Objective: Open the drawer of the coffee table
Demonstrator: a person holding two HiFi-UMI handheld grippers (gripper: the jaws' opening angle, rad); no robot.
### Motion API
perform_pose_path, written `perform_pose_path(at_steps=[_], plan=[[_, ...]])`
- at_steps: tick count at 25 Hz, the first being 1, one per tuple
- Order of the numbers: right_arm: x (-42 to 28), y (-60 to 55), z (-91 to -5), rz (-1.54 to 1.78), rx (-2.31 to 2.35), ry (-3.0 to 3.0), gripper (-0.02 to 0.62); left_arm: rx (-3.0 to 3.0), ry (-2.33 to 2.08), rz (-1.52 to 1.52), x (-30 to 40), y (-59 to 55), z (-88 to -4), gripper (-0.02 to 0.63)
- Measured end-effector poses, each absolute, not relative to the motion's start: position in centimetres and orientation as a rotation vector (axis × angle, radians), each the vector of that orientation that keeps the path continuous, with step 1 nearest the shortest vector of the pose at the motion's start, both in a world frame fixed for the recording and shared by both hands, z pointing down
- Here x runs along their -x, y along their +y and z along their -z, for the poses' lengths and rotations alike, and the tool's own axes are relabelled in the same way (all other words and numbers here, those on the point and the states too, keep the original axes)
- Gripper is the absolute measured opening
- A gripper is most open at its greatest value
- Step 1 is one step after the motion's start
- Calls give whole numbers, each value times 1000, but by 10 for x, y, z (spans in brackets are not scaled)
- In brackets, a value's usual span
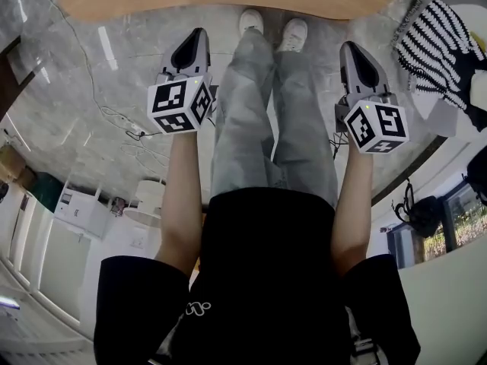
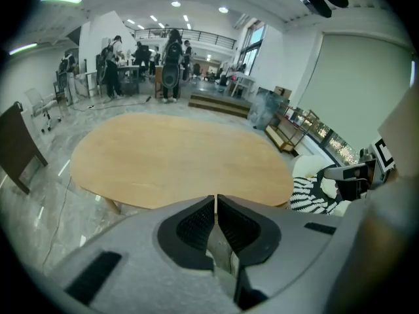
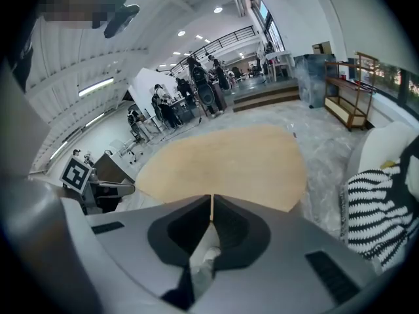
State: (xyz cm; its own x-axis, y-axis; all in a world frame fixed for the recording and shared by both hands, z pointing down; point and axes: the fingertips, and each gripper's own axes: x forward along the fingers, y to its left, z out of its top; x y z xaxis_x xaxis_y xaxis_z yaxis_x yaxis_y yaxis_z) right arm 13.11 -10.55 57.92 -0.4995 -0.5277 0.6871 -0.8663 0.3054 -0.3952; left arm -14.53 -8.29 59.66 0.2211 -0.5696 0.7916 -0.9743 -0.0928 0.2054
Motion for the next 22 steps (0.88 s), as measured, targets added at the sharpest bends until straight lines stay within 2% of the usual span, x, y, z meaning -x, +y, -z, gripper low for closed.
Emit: perform_pose_path(at_steps=[15,22], plan=[[-150,-74,-683,-1008,-1133,-2038,15,-1680,-1383,-729,155,-63,-701,12],[-162,-72,-718,-1009,-1097,-1993,20,-1696,-1327,-834,165,-62,-736,14]])
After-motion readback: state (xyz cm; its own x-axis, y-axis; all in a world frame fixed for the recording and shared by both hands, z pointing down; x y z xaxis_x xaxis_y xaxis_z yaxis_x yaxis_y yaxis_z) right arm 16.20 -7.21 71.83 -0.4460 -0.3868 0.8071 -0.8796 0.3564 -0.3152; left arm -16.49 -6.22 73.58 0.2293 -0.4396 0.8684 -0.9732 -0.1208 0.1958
